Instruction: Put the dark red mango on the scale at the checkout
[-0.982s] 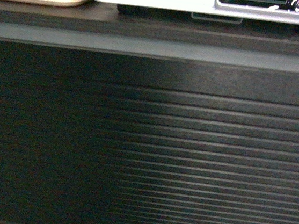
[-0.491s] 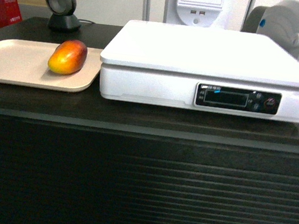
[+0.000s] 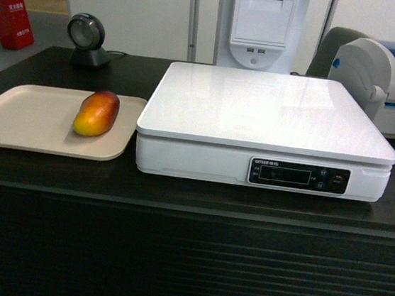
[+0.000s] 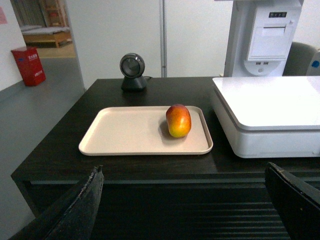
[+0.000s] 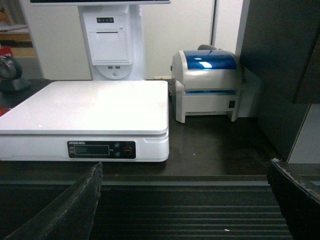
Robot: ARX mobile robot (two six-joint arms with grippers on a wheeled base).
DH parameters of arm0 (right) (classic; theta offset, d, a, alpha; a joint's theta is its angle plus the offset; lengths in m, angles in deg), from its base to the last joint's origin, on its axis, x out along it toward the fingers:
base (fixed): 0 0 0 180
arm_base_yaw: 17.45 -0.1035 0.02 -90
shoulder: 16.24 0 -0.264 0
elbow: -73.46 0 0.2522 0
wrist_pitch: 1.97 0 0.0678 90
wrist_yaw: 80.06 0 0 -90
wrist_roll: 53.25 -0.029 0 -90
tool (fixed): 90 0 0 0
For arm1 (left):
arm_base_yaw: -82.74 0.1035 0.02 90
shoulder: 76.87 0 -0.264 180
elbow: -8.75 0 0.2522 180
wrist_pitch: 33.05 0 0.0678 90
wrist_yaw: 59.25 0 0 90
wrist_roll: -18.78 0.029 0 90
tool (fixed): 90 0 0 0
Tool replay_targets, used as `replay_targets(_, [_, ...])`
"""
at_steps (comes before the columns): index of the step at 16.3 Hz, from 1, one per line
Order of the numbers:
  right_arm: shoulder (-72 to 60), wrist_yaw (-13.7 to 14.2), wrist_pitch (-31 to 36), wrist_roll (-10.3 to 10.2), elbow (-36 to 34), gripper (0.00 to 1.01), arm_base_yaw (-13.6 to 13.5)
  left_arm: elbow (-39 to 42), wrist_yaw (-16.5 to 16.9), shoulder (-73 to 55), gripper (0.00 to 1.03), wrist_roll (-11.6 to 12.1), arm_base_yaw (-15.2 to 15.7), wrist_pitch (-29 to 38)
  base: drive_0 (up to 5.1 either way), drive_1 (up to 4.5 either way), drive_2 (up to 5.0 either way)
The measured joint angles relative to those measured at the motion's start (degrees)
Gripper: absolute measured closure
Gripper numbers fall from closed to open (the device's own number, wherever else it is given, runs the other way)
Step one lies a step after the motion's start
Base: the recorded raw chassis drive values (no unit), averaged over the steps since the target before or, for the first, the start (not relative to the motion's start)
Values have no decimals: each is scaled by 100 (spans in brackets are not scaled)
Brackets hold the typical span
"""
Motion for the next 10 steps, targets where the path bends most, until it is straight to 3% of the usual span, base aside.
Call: replay_targets(10, [0,-9,20,0,0,3,0,0,4,0,5,0,0,-7,0,0,0])
